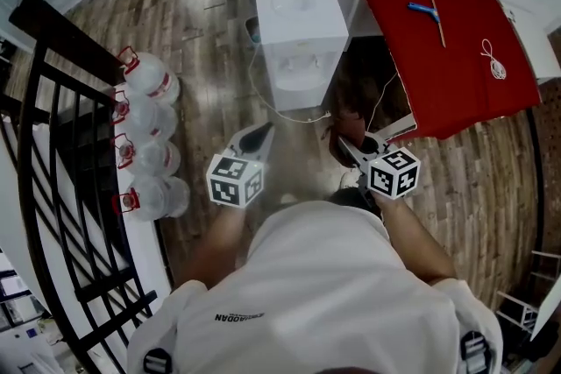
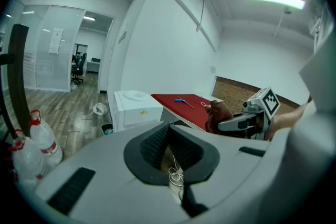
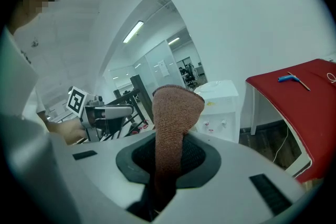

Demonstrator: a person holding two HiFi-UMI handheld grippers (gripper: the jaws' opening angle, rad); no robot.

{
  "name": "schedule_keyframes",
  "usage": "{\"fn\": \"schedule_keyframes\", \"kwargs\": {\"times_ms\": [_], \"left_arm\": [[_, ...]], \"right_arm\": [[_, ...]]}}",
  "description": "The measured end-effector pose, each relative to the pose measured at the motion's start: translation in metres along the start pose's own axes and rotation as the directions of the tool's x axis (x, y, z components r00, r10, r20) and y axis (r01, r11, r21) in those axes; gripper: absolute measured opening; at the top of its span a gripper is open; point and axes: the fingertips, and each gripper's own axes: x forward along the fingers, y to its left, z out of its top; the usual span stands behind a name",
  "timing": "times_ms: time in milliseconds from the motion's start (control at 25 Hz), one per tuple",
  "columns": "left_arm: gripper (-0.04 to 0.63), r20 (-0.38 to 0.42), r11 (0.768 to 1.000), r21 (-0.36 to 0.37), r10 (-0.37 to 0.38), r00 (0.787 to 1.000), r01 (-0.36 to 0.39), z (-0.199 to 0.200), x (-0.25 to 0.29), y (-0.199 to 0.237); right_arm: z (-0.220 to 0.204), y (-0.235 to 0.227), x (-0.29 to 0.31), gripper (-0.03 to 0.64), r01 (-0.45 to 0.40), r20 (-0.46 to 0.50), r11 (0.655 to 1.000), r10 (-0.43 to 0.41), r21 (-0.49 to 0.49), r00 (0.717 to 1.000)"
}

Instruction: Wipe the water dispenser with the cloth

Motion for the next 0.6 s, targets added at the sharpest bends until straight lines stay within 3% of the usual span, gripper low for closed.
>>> {"fn": "schedule_keyframes", "kwargs": {"times_ms": [600], "left_arm": [[-0.011, -0.006, 0.999, -0.034, -0.002, 1.000, 0.002, -0.002, 0.011, 0.019]], "right_arm": [[0.024, -0.031, 0.021, 0.054, 0.053, 0.000, 0.998, -0.053, -0.028, 0.999]]}}
